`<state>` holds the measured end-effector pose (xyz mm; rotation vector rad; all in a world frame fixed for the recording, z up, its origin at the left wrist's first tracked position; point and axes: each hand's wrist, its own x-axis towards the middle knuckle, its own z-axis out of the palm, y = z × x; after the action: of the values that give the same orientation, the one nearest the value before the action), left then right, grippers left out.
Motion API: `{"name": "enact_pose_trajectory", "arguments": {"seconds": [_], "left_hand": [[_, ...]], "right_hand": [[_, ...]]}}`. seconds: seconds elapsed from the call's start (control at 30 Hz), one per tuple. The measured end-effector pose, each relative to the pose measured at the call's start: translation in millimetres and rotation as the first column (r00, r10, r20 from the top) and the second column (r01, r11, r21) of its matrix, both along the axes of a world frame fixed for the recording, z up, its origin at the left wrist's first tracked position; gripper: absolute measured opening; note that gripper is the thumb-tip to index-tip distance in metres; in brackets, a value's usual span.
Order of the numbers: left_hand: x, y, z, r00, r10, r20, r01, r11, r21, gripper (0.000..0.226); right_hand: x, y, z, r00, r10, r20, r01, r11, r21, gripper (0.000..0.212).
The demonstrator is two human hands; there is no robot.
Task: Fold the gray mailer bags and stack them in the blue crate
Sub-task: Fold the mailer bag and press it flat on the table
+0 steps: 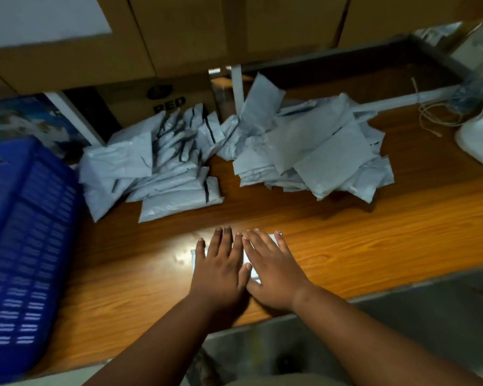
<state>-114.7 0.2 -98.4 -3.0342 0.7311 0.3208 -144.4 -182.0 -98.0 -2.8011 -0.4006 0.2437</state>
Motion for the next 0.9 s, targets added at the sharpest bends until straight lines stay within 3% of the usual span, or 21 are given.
{"name": "enact_pose_trajectory", "arguments": {"seconds": [0.13, 0.37, 0.53, 0.67, 0.73, 0.9], "left_hand": [[9.8, 9.4, 12.1, 0.995, -0.061, -0.085, 0.065, 0.997, 0.042, 0.091], [16.0, 24.9, 44.6, 0.994, -0.090, -0.067, 0.094, 0.993, 0.067, 0.120], [24.3, 43.5, 62.5, 0.997, -0.036, -0.062, 0.038, 0.999, 0.034, 0.079], [35.0, 69.6, 82.2, 0.974, 0.114, -0.196, -0.138, 0.984, -0.112, 0.032], [39.9, 79.2, 93.7, 0.962, 0.151, -0.226, -0.197, 0.960, -0.197, 0.030], [57.1, 94.5, 117.7, 0.960, 0.190, -0.205, -0.237, 0.943, -0.234, 0.029]], "right_hand": [[7.3, -5.3, 14.6, 0.995, 0.070, -0.077, -0.075, 0.996, -0.055, 0.093], [33.9, -5.5, 51.9, 0.977, 0.196, -0.089, -0.213, 0.932, -0.292, 0.100], [51.1, -0.8, 73.6, 0.967, 0.196, -0.165, -0.237, 0.930, -0.281, 0.067], [72.2, -11.8, 95.8, 0.951, 0.225, -0.211, -0.274, 0.930, -0.245, 0.043], [84.2, -16.2, 106.4, 0.948, 0.236, -0.213, -0.280, 0.937, -0.208, 0.023], [110.8, -3.6, 127.6, 0.955, 0.237, -0.176, -0.269, 0.946, -0.182, 0.015]]}}
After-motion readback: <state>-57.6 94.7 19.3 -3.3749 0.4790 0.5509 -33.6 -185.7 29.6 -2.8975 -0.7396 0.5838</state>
